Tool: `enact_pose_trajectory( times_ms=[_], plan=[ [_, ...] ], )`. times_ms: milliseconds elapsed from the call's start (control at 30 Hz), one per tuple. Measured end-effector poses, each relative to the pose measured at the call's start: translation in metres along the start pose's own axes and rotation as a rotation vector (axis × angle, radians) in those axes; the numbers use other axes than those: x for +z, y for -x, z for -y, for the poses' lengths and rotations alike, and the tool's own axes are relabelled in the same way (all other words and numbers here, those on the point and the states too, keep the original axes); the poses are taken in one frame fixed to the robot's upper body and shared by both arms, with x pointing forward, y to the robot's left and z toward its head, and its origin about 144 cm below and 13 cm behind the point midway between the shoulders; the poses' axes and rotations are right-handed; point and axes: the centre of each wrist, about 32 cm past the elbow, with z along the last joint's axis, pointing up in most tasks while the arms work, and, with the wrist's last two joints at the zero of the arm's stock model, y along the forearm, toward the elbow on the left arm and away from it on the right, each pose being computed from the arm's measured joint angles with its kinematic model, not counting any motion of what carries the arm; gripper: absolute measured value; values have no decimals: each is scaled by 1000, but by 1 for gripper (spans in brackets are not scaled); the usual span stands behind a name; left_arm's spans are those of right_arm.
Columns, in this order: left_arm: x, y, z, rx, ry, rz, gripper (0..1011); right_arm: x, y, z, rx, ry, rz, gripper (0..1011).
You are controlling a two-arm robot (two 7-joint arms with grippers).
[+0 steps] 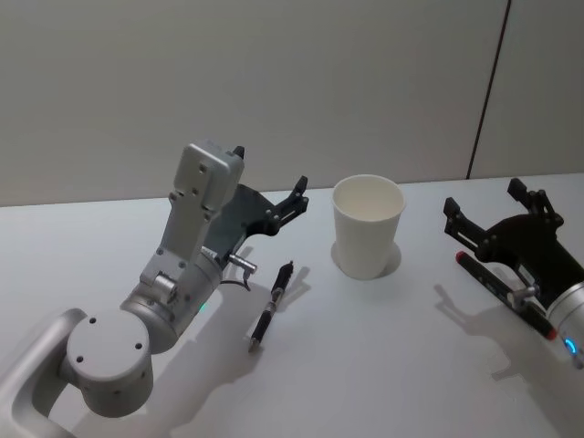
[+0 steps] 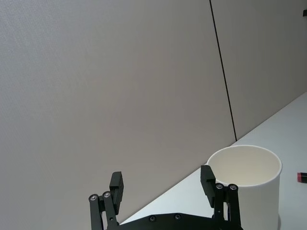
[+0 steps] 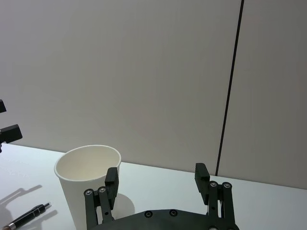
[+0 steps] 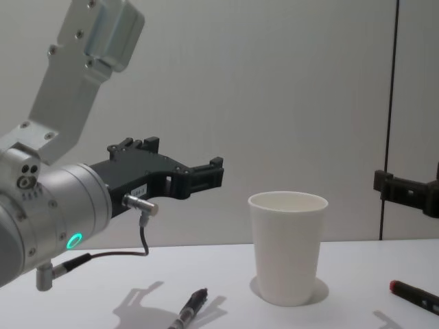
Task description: Place the pen into the pen holder.
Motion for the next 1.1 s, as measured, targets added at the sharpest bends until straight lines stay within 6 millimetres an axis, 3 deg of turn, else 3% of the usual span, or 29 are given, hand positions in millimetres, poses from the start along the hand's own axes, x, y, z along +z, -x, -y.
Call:
enact_pose_trajectory(
  times_ms=[533,1100],
  plan=[
    [0,0,0,0,0,0,1001,2,-6,0,11,6,7,1001],
    [0,0,0,0,0,0,1001,18,-36,12,23,65,28,1001]
  ],
)
